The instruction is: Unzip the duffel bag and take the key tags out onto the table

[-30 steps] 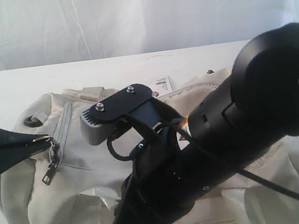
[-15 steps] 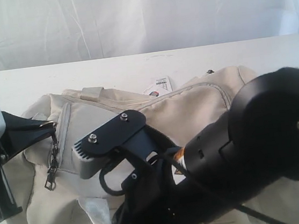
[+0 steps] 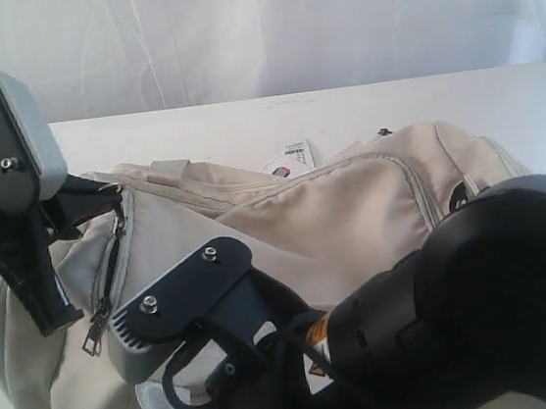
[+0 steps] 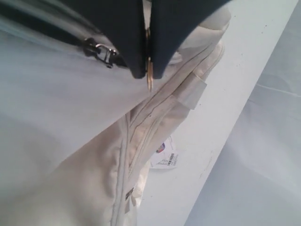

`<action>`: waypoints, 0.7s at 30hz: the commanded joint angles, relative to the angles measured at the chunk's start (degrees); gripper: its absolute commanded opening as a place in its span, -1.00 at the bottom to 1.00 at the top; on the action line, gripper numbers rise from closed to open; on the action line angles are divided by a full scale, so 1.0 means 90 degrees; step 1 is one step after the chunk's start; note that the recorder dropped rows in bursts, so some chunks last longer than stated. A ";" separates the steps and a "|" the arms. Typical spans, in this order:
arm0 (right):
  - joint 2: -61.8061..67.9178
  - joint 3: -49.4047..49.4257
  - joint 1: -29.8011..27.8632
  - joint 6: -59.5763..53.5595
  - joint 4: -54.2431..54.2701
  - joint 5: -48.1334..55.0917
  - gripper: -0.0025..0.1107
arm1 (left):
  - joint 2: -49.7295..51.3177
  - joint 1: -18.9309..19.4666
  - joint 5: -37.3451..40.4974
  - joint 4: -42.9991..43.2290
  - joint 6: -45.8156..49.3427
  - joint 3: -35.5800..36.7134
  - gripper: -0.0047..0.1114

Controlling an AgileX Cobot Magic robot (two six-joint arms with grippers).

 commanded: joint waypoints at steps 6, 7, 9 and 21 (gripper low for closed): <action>-0.0052 0.0214 0.0125 -0.0066 0.0193 0.0165 -0.96 | 0.0956 -0.0007 -0.0834 -0.0108 -0.0063 -0.0567 -0.92; -0.0052 0.0241 0.0125 -0.0066 0.0206 0.0166 -0.96 | 0.1087 -0.0007 -0.0886 -0.0108 -0.0050 -0.0642 -0.92; -0.0052 0.0275 0.0125 -0.0066 0.0234 0.0145 -0.96 | 0.1343 -0.0007 -0.0932 -0.0108 0.0013 -0.0816 -0.92; -0.0052 0.0567 0.0125 -0.0066 0.0514 0.0159 -0.96 | 0.2557 -0.0007 -0.1544 -0.0108 0.0096 -0.1600 -0.92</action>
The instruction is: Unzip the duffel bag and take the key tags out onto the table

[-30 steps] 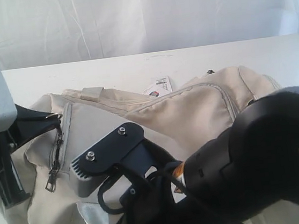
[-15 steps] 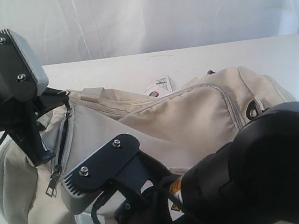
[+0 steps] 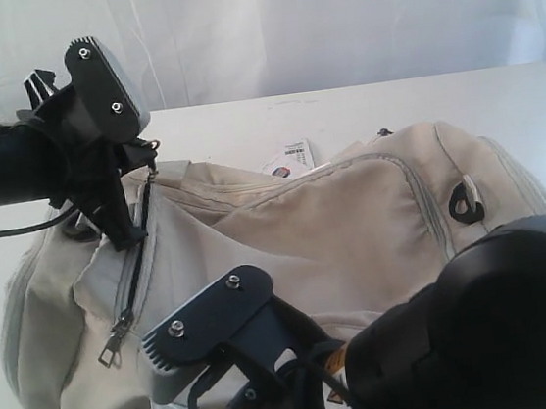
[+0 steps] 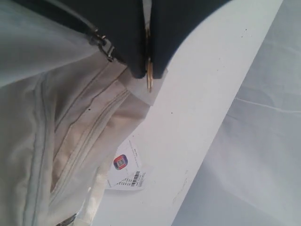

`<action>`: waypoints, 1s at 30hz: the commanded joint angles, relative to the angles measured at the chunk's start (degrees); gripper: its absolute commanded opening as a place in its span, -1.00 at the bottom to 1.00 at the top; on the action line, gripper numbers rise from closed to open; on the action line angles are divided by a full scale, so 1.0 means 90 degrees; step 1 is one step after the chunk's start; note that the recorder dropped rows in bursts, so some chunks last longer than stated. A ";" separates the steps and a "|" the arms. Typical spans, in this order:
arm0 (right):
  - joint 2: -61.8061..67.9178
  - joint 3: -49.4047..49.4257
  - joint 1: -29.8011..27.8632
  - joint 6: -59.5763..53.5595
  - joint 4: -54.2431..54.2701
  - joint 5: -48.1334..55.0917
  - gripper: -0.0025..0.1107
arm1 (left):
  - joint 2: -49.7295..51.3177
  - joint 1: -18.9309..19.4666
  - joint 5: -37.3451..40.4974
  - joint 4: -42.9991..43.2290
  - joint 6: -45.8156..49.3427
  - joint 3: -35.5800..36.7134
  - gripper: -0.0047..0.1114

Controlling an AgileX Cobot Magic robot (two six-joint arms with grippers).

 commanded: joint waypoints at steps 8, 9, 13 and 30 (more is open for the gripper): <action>-0.0041 0.0131 0.0246 -0.0066 0.0213 0.0381 -0.96 | 0.0646 0.0130 -0.1190 -0.0108 0.0018 -0.0216 -0.92; -0.0041 0.0131 0.0268 -0.0066 0.0226 0.0368 -0.96 | 0.0661 0.0190 -0.1146 -0.0108 0.0018 -0.0216 -0.92; -0.0041 0.0131 0.0341 -0.0078 0.0228 0.0291 -0.96 | 0.0703 0.0318 -0.0886 -0.0108 0.0018 -0.0216 -0.92; -0.0756 0.0119 0.0341 -0.0189 -0.0022 -0.0723 0.07 | 0.0691 0.0409 0.1809 -0.0007 -0.0118 -0.1366 -0.92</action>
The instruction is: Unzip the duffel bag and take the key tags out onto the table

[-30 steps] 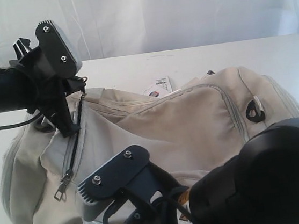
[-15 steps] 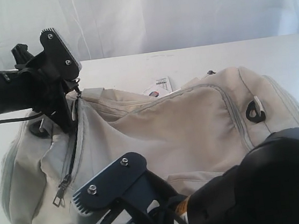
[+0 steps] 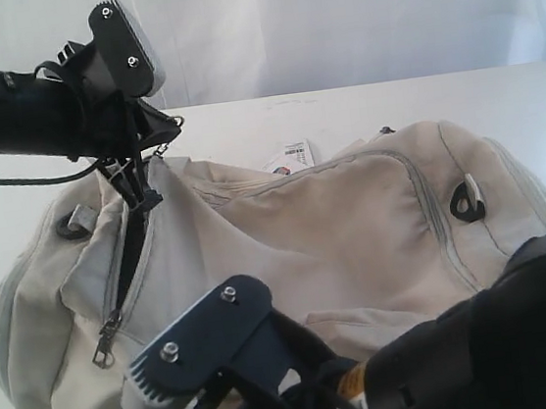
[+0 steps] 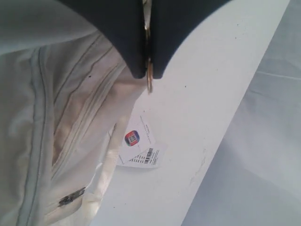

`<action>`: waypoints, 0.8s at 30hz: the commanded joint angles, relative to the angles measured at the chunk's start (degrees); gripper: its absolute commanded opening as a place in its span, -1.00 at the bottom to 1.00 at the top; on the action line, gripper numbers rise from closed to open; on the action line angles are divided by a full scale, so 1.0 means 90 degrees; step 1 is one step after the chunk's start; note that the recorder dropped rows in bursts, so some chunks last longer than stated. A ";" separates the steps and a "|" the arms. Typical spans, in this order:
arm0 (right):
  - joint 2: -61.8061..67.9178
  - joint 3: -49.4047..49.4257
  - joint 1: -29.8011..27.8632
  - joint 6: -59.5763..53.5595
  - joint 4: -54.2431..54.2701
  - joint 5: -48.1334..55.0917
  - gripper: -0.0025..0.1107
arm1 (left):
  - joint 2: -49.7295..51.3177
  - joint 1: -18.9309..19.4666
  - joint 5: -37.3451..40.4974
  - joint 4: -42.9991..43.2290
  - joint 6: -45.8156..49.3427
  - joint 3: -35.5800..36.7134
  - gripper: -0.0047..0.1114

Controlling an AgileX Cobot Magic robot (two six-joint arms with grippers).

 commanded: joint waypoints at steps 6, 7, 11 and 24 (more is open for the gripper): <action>-0.0815 0.0044 0.0030 -0.0046 -0.1330 -0.1555 0.06 | -0.0021 0.0588 0.1278 0.0803 -0.1108 -0.0085 -0.92; -0.0815 0.0044 0.0030 -0.0046 -0.1472 -0.1641 0.02 | -0.0021 0.0635 0.1427 0.0928 -0.1199 -0.0085 -0.92; -0.0640 0.0044 -0.0150 -0.0046 -0.1553 -0.1728 -0.26 | -0.0021 0.0669 0.1773 0.1010 -0.1277 -0.0111 -0.92; -0.0650 -0.0852 -0.1150 0.2081 -0.3881 -0.0820 -0.96 | -0.0021 0.0669 0.2694 0.1960 -0.2722 -0.0879 -0.92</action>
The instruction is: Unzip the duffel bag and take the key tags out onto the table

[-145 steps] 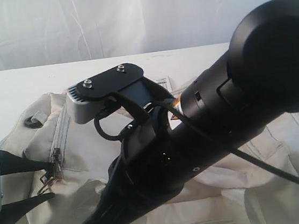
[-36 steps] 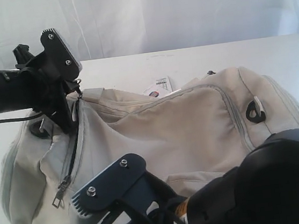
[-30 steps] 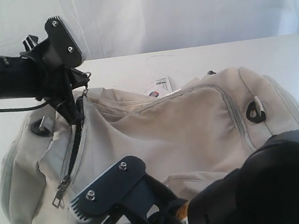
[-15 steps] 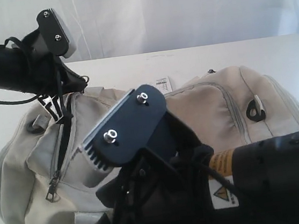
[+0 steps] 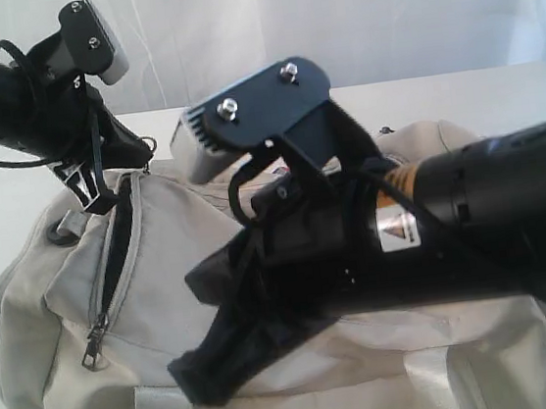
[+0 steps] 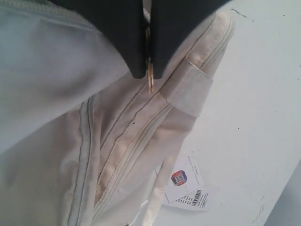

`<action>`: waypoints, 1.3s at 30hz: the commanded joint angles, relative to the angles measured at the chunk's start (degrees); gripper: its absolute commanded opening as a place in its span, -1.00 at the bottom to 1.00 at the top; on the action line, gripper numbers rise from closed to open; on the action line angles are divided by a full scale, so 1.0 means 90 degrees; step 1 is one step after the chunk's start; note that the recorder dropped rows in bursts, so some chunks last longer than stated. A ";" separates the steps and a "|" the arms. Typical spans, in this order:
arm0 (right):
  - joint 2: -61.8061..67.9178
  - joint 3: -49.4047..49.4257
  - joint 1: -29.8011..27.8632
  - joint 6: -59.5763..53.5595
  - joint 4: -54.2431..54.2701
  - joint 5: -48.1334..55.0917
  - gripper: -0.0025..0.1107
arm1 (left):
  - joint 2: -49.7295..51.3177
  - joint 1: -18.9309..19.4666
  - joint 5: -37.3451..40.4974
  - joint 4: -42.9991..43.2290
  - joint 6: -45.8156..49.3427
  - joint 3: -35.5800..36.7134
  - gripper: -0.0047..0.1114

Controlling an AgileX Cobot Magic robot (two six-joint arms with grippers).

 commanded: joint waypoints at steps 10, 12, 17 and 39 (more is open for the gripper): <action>-0.0028 -0.0719 -0.0192 0.4110 -0.3370 0.1011 -0.96 | -0.0021 0.0007 0.0785 0.0651 -0.1342 -0.0366 -0.92; 0.0025 -0.0719 -0.0192 0.4195 -0.3117 0.0787 -0.89 | -0.0021 0.0007 0.0903 0.0651 -0.1418 -0.0366 -0.92; 0.0923 -0.0719 -0.0192 0.3593 -0.2318 -0.0466 0.15 | -0.0021 0.0007 0.1160 0.0651 -0.1492 -0.0366 -0.92; 0.3209 -0.1164 -0.0066 0.3622 -0.2228 -0.2561 -0.17 | 0.0399 -0.0005 0.0735 0.1428 -0.2168 -0.0979 -0.92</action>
